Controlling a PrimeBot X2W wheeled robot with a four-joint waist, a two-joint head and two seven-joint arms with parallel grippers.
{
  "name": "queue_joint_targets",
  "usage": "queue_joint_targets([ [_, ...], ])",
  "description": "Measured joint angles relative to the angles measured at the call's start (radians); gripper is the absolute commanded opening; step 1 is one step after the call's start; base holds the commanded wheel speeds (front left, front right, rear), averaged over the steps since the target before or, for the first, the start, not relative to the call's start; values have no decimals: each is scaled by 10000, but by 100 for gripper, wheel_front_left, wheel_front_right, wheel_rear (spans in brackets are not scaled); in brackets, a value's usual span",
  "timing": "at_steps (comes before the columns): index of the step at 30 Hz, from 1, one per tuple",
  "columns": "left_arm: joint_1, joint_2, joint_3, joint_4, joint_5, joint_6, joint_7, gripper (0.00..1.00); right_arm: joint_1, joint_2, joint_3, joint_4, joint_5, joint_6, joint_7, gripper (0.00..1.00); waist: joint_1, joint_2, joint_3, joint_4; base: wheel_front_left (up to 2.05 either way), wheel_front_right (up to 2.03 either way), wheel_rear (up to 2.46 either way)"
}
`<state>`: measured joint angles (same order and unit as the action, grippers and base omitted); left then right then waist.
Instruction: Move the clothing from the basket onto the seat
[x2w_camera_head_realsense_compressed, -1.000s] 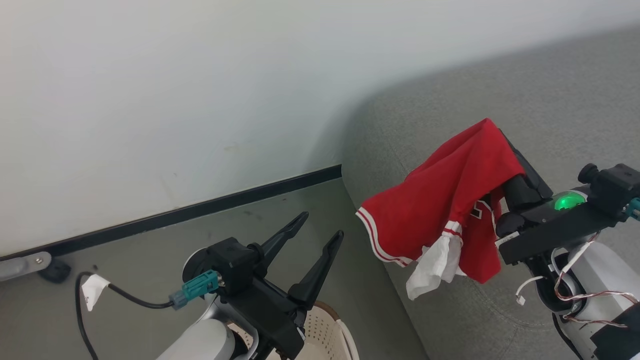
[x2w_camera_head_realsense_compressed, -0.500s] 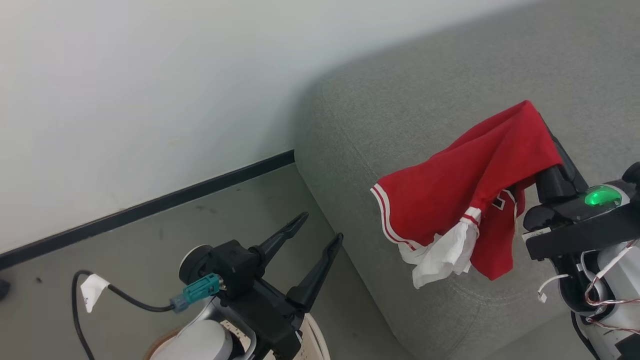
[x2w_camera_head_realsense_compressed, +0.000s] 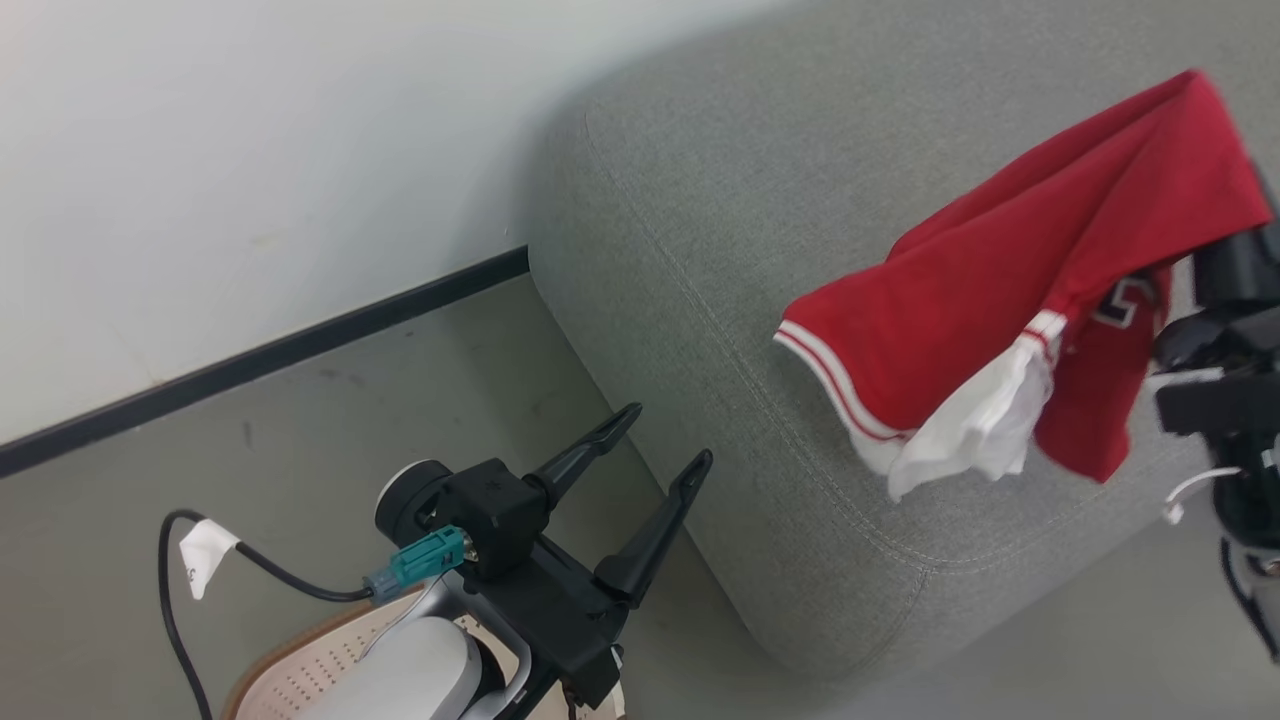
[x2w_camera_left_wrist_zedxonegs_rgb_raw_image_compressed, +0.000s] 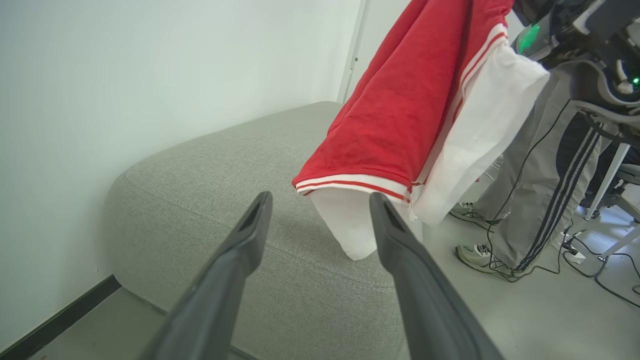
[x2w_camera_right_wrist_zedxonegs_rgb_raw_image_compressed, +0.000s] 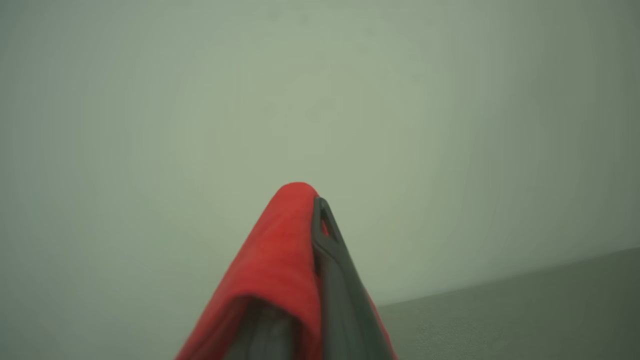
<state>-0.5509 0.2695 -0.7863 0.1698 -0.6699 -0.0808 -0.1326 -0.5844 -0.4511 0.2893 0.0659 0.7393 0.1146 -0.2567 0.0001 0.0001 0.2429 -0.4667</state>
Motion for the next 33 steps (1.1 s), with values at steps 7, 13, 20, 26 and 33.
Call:
queue_joint_targets([
  [7, -242, -56, -90, -52, 50, -82, 81, 100, -800, -420, -715, 48, 238, 40, 0, 0, 0, 0, 485, 64, 0, 0, 0],
  [13, -511, -33, -136, -144, 136, -88, 169, 100, -2082, -834, -1189, 790, 608, 88, -2, 0, 0, 0, 917, 181, 0, 0, 0],
  [20, -990, -71, -284, -259, 226, -171, 353, 100, -3795, -1639, -1085, 2408, 1060, 90, -4, 0, 1, 0, 1529, 367, 0, 0, 0],
  [26, -1285, -65, -339, -424, 443, -178, 491, 100, -4918, -2034, -570, 3425, 1152, 92, -4, 0, 0, 0, 2043, 526, 0, 0, 0],
  [33, -1757, -75, -410, -587, 522, -257, 694, 100, -5680, -2357, -272, 4568, 1582, 92, -2, 0, 0, 0, 2722, 724, 0, 0, 0],
])
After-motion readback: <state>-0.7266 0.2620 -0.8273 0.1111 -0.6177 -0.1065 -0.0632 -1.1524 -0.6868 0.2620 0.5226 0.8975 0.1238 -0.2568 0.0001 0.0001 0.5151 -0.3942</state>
